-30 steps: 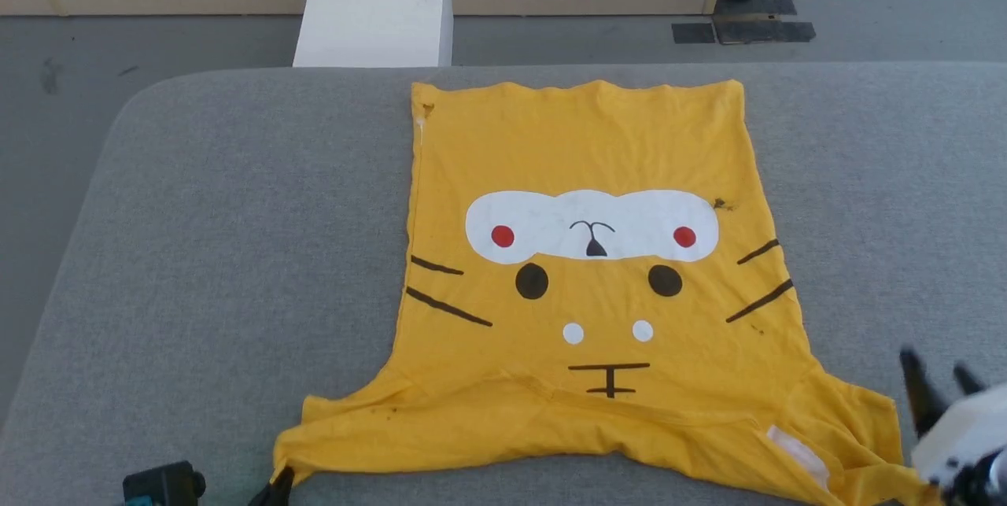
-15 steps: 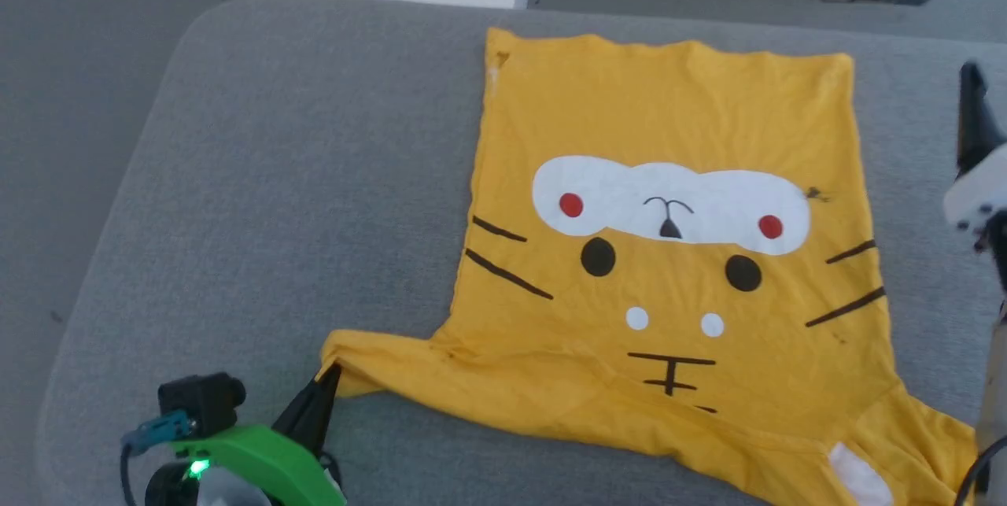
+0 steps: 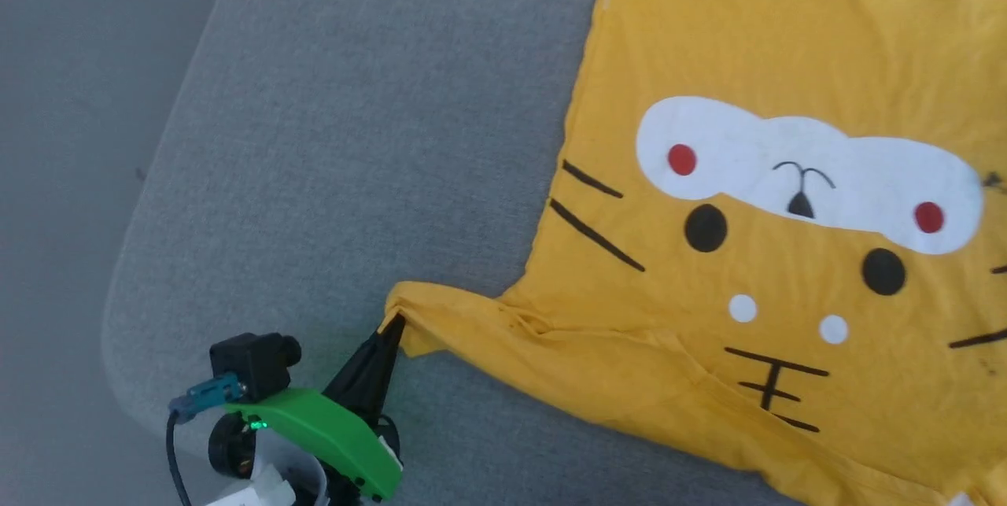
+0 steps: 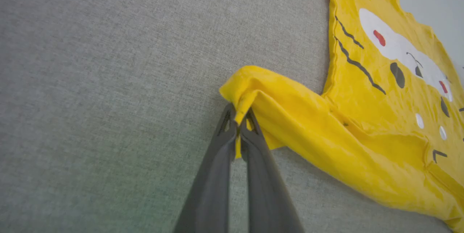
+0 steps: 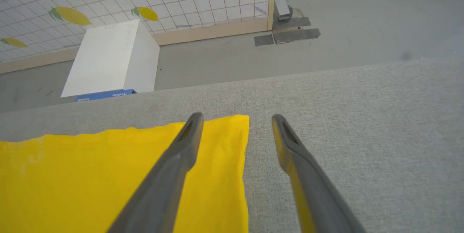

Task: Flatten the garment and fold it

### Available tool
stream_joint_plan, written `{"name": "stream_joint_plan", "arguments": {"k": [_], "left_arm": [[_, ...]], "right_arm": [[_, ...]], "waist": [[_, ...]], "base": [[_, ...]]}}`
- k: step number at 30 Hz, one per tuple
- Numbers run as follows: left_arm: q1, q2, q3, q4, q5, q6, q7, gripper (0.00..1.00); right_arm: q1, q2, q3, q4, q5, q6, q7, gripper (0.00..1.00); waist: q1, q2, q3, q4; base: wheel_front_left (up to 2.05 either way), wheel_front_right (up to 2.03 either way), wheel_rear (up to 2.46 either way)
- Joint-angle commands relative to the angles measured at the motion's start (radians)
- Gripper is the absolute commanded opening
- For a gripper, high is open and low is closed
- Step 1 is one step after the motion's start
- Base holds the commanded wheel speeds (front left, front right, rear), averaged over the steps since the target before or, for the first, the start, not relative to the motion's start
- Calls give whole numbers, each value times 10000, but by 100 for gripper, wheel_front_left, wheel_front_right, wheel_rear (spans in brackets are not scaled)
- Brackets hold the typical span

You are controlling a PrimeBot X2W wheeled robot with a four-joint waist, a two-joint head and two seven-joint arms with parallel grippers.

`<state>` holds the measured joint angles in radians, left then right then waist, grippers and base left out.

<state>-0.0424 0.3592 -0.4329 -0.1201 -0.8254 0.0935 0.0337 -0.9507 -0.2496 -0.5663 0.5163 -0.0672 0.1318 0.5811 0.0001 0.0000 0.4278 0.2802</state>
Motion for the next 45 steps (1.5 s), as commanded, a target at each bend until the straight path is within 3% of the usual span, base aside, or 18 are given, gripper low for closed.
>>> {"name": "stream_joint_plan", "arguments": {"k": [1,11,12,14,15,16,21,29,34,39,45], "left_arm": [[-221,-73,-14,58,99,-85,-87,0],[-438,-305,-169,423,43,-375,-339,0],[-456,-313,-177,458,39,-397,-354,0],[-482,-314,-173,505,30,-420,-377,0],[-494,-307,-164,537,23,-430,-389,0],[-503,-297,-154,563,17,-436,-394,0],[-517,-273,-111,666,9,-405,-443,0],[-289,-46,-18,879,47,-238,-433,0],[185,263,108,768,-2,27,-274,0],[680,501,186,535,-69,283,-111,0],[1155,742,287,198,-139,527,22,0]], "right_arm": [[-262,-109,-204,-15,-313,-11,527,100],[-621,93,-1194,-1836,-1935,-11,3905,100],[-592,125,-1191,-2043,-1980,-11,4097,59],[-508,141,-1164,-2343,-2051,-11,4335,30],[-453,145,-1154,-2505,-2042,-11,4441,6],[-411,144,-1164,-2641,-2021,-11,4464,0],[44,45,-884,-3062,-1566,-11,3822,0],[2394,-576,382,-3261,-171,-11,-123,0],[4444,-284,393,-3601,450,-11,-1990,0],[6458,547,-216,-4286,886,-11,-2390,0],[8395,1519,-1071,-4972,1256,-11,-1411,0]], "waist": [[-1,0,1097,1027],[-1,0,1816,1329],[-1,0,1852,1329],[-1,0,1895,1318],[-1,0,1908,1307],[-1,0,1911,1293],[-1,0,1719,1082],[-1,0,144,357],[-1,0,-1073,-383],[-1,0,-1897,-997],[-1,0,-2397,-1679]], "base": [[0,0,0],[0,0,0],[0,0,0],[0,0,0],[0,0,0],[0,0,0],[0,0,0],[0,0,0],[0,0,0],[0,0,0],[0,0,0]]}}
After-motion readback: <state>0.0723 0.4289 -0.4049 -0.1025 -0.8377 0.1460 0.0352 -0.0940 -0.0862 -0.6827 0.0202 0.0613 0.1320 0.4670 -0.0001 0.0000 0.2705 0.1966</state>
